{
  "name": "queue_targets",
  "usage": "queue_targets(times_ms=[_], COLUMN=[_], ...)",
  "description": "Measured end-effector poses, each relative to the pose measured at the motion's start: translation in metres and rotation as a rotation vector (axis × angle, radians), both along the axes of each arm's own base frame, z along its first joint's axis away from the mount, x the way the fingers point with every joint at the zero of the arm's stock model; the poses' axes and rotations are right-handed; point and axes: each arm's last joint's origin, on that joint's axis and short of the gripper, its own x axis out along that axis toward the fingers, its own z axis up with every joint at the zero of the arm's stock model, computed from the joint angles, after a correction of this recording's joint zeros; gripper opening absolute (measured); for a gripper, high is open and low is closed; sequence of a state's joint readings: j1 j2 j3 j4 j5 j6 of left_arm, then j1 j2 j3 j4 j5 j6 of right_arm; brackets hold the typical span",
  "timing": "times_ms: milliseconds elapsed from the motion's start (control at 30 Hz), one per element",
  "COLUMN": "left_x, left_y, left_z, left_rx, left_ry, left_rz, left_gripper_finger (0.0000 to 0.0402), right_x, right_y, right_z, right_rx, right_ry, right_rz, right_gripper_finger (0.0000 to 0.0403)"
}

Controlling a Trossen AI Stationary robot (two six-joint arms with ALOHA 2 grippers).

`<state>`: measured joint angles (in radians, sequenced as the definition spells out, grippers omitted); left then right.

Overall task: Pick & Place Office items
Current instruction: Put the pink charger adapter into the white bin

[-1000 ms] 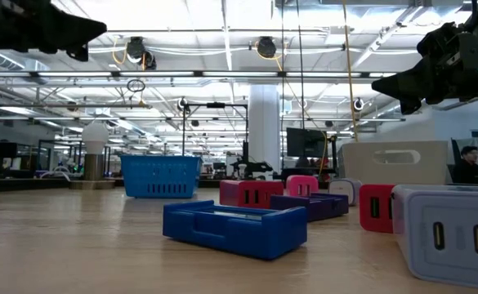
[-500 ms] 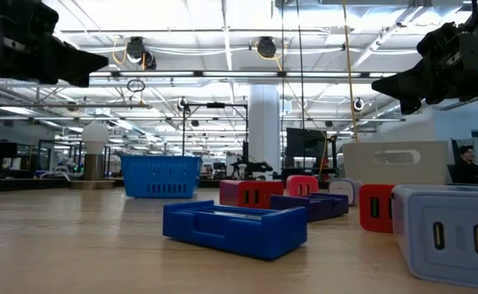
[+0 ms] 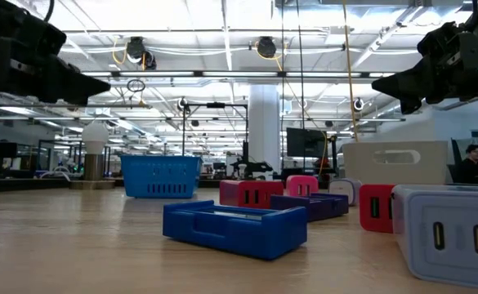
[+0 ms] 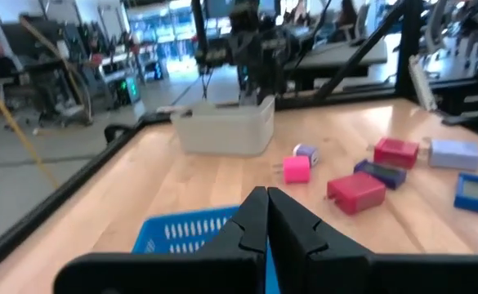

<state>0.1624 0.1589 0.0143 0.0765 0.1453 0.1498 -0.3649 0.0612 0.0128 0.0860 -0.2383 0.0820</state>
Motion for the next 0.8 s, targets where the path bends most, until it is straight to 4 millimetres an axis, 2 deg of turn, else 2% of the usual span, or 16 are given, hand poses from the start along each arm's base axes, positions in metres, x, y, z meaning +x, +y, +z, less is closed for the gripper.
queue_targets(times_ms=[133,333,800], left_x=[-0.0005,-0.001,-0.0007], left_y=[0.002,0.0042,0.0043], left_z=[-0.0032,-0.004,-0.0044], left_rx=[-0.018,-0.014,-0.011], left_ry=[0.033,0.043,0.049], left_rz=[0.021,0.053,0.054], left_gripper_finger=[0.0002,0.0015,0.0017], right_x=[0.0004,0.0004,0.0004], right_y=[-0.0002,-0.0002,-0.0002], right_z=[-0.0008,-0.0004,0.0003], right_rx=[-0.01,-0.016,-0.017], right_ry=[0.011,0.008,0.002], right_rz=[-0.001,-0.001,-0.003], right_gripper_finger=[0.0,0.0,0.0])
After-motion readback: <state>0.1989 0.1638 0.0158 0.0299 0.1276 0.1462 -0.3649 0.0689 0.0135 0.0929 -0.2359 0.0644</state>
